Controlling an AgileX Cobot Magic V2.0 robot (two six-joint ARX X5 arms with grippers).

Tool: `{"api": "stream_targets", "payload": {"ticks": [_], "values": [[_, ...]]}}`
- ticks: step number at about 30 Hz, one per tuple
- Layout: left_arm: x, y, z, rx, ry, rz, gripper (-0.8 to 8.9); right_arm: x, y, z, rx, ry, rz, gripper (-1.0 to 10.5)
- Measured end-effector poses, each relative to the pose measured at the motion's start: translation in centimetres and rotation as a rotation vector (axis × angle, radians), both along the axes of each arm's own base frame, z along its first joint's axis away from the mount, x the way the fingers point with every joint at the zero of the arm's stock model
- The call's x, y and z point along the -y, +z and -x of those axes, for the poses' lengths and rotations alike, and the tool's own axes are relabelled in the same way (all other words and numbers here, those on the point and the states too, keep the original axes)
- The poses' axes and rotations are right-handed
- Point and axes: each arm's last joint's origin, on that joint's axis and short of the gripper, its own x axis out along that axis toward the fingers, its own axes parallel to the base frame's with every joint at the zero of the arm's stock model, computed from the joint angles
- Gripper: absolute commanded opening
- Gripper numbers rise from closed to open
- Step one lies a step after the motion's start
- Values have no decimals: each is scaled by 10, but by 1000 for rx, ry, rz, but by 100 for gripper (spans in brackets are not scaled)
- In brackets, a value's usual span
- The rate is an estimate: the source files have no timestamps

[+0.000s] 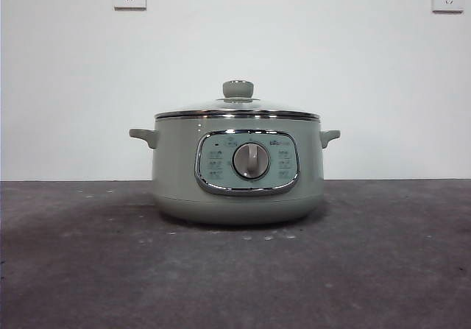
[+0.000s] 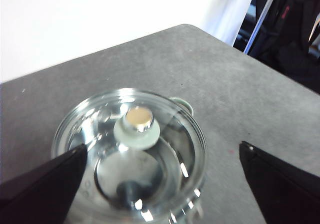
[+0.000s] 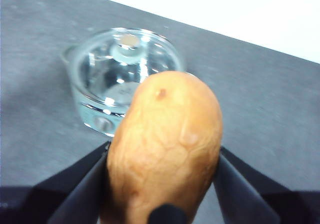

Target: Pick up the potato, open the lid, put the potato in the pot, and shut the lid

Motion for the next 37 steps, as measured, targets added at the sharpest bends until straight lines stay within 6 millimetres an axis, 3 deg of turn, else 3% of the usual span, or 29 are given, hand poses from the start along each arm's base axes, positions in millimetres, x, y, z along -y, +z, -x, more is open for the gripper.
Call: {"api": "stream_targets", "payload": {"ticks": [8, 17, 24, 37], "values": [[63, -25, -65, 12, 2, -128, 624, 35, -7, 20, -44, -75, 9, -11], [100, -67, -118, -10, 6, -208, 624, 53, -9, 30, -50, -127, -45, -11], [108, -96, -132, -63, 2, -243, 624, 53, -9, 30, -50, -138, -55, -11], [110, -105, -136, -78, 1, -251, 624, 54, -9, 30, -42, -150, -51, -11]]}}
